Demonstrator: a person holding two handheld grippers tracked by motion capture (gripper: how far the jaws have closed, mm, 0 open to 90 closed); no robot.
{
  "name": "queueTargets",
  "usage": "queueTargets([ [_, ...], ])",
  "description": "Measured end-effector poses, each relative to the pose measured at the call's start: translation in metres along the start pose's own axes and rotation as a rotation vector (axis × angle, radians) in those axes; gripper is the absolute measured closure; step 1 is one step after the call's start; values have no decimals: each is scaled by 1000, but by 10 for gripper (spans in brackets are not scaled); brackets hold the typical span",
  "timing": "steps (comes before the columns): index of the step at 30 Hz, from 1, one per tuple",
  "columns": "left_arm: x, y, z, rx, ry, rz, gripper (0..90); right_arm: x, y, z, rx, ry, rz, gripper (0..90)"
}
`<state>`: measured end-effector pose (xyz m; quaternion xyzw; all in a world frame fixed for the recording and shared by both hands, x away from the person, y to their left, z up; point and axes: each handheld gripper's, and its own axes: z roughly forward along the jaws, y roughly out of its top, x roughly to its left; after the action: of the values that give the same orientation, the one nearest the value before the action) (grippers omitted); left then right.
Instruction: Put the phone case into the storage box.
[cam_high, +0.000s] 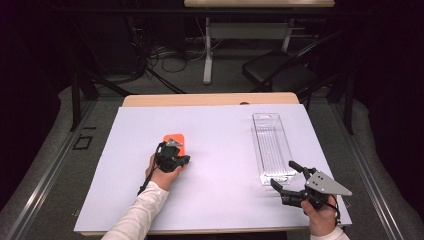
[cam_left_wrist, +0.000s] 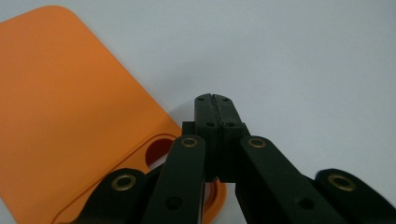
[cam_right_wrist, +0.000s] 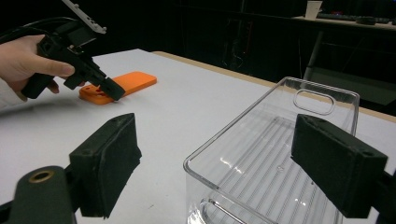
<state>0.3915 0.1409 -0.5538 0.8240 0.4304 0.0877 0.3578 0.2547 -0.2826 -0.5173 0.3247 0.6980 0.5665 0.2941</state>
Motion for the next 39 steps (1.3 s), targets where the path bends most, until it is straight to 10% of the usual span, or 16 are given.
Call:
queueTargets([
  [39,29,-46,-49,-25,48,-78,900,1,0,2,1,2,4,139],
])
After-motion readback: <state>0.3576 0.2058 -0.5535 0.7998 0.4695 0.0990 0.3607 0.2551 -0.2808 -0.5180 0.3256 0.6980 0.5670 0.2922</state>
